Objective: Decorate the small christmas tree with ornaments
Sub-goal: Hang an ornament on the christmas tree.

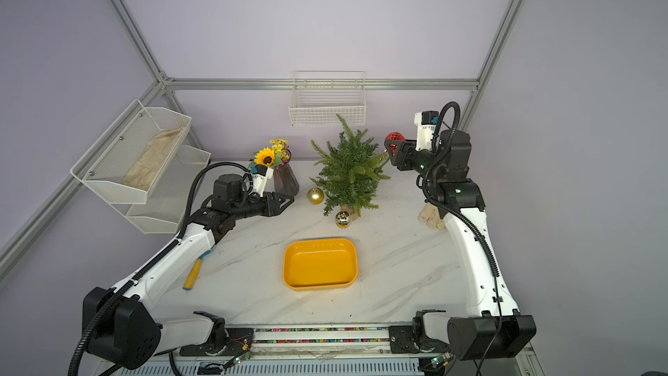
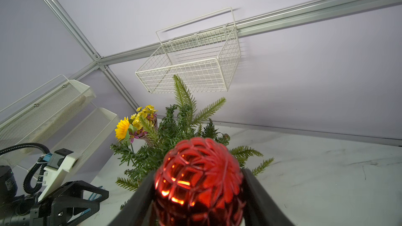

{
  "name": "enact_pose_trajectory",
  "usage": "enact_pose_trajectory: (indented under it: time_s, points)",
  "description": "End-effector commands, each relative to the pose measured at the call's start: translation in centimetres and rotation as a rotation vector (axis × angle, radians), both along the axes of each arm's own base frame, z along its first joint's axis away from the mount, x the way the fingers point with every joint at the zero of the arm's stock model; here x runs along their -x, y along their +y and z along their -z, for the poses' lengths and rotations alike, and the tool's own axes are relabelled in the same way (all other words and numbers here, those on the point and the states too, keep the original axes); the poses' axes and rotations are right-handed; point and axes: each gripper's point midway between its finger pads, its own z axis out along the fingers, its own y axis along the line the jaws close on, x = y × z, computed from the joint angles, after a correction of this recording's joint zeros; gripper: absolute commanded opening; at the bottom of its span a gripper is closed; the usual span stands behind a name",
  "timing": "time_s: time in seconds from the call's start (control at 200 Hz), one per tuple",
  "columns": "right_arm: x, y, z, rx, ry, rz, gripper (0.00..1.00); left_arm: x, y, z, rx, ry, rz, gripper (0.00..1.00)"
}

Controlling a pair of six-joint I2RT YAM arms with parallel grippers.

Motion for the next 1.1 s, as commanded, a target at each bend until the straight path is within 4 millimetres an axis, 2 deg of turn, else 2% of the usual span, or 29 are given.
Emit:
enact_pose_trajectory:
  time_s: [0.0,0.43,0.73,0.97,1.02,1.095]
  points:
    - [0.2,-0.7,-0.7,-0.014,-0.025,0.034,0.44,-0.5,-0.6,-4.4,0.047,-0.099,0.01,0.5]
    - [0.0,-0.8,1.4,-0.025,0.022,0.039,0.43,-0.4,-0.7,-4.7,0.051,-0.104,0.014,0.5]
    - [0.0,-1.9,2.7,-0.018,0.048,0.104,0.42,-0.4,-0.8,-4.5,0.051,-0.097,0.015,0.5]
    - [0.3,-1.9,3.9,-0.028,0.063,0.108,0.43,-0.6,-0.8,-4.4,0.045,-0.096,0.006,0.5]
    - [0.3,-1.8,4.1,-0.035,0.063,0.104,0.46,-0.7,-0.7,-4.2,0.041,-0.093,-0.003,0.5]
    - [0.3,-1.8,4.2,-0.041,0.064,0.102,0.61,-1.0,-0.4,-4.0,0.032,-0.092,-0.024,0.54]
